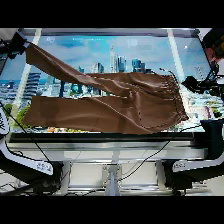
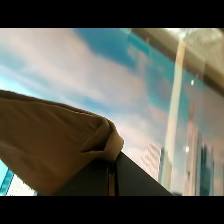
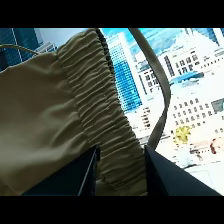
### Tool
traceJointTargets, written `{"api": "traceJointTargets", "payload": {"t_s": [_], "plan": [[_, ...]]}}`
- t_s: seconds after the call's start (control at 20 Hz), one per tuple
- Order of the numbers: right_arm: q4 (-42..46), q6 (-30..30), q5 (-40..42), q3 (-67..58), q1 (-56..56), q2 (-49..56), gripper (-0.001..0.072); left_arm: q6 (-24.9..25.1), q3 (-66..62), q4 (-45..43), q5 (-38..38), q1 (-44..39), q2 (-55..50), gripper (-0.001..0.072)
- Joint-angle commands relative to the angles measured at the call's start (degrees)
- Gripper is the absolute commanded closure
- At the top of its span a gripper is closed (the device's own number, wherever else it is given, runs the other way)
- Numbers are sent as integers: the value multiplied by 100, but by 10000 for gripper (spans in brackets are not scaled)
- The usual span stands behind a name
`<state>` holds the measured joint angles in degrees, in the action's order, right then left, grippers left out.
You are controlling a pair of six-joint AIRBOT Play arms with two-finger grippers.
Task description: Fold the clothes and pants, and hang the long-sleeved shirts on hangers.
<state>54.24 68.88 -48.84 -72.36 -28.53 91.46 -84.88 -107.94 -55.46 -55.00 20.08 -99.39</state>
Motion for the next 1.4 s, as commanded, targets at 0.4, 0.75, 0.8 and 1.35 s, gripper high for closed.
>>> {"api": "traceJointTargets", "payload": {"t_s": [0.4, 0.75, 0.8, 1.35], "plan": [[181, -98, -638, -4, -144, 149, 84, 83, -101, -3628, -3296, 538, -354, 679], [514, 109, -1491, -4, -601, 157, 87, -214, -101, -3652, -3158, 463, -1139, 679], [509, 109, -1506, -2, -706, 160, 87, -214, -101, -3650, -3104, 444, -1156, 679], [48, -251, -2155, -1377, -809, 1519, 88, -216, -101, -3541, -2957, 118, -1158, 679]]}}
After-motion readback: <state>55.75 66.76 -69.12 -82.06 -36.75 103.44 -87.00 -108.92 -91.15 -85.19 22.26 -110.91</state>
